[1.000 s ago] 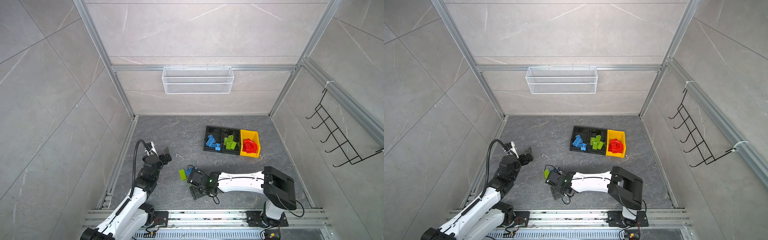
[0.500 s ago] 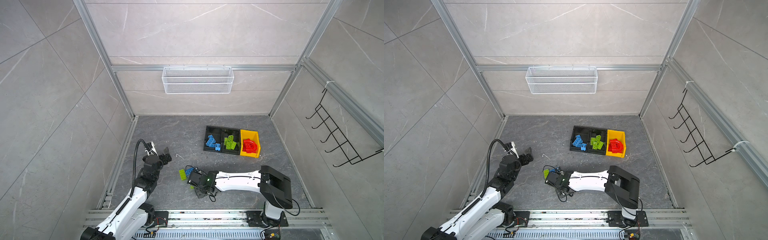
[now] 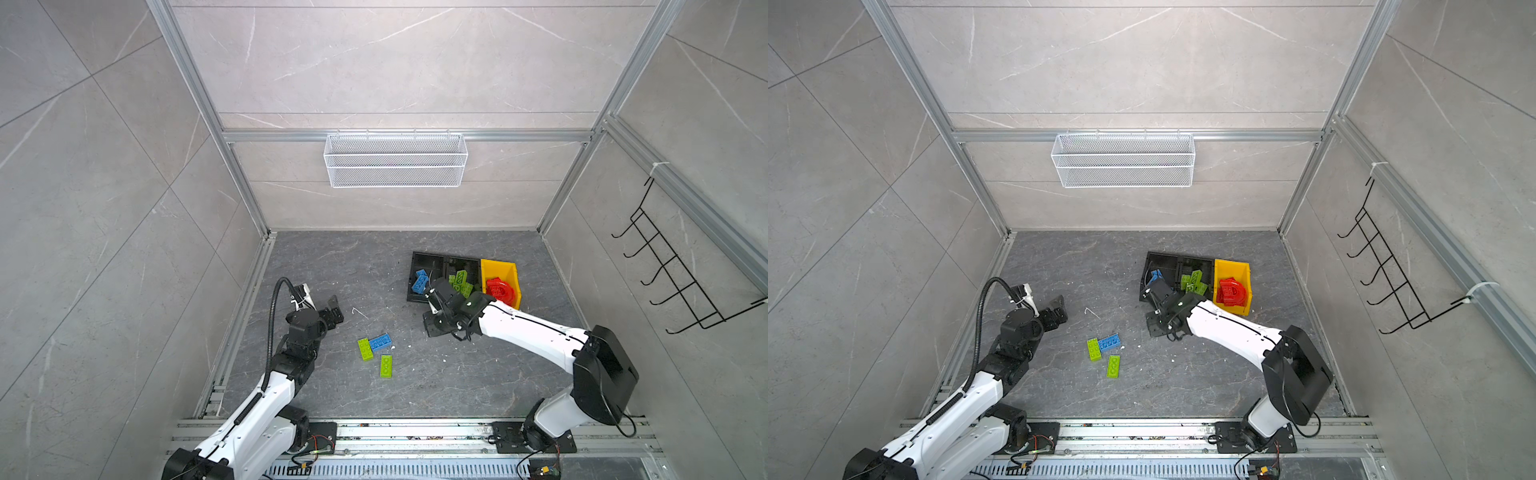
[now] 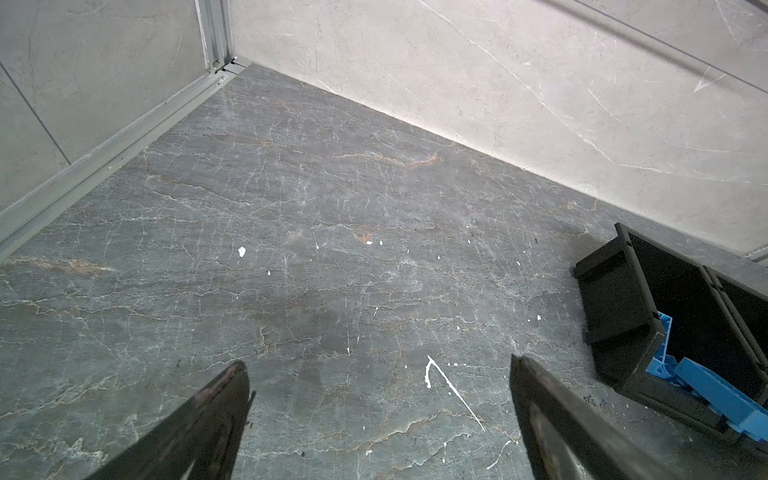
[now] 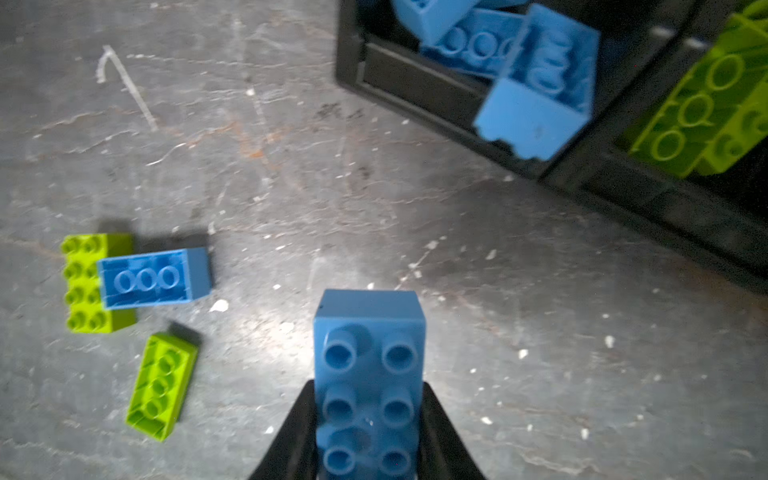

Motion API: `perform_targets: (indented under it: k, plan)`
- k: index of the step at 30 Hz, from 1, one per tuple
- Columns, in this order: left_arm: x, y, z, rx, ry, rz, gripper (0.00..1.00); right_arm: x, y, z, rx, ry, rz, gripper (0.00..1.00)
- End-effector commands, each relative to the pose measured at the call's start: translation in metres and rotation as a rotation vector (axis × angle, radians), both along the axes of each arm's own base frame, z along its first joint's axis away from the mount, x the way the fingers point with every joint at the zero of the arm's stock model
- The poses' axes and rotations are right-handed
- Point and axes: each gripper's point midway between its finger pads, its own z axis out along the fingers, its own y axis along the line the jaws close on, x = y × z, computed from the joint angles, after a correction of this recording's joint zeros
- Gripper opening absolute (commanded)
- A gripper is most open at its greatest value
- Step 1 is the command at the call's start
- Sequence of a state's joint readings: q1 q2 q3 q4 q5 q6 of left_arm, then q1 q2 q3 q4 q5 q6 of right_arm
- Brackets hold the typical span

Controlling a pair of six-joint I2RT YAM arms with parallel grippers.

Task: Sort the legos into containers by color
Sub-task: 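Carry the light-blue brick to the blue compartment and release it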

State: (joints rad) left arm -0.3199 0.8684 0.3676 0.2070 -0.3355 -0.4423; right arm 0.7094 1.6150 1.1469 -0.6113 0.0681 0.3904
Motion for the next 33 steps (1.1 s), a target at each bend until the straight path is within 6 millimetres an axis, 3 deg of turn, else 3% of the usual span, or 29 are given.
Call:
perform_targets:
  k: [1, 9, 23, 33]
  plan:
    - [0.005, 0.002, 0.006, -0.012, -0.021, 0.018, 0.99, 0.011, -0.003, -0.008, -0.047, 0.051, 0.097, 0.23]
    - [0.005, 0.001, 0.008, -0.017, -0.027, 0.013, 0.99, 0.046, -0.013, -0.02, -0.031, 0.103, 0.073, 0.23]
    - [0.004, 0.003, 0.01, -0.012, -0.033, 0.017, 0.99, 0.106, -0.013, -0.01, -0.013, 0.053, 0.042, 0.23]
    - [0.003, 0.005, 0.011, -0.008, -0.034, 0.022, 0.99, 0.155, -0.002, -0.007, 0.002, 0.025, 0.041, 0.23]
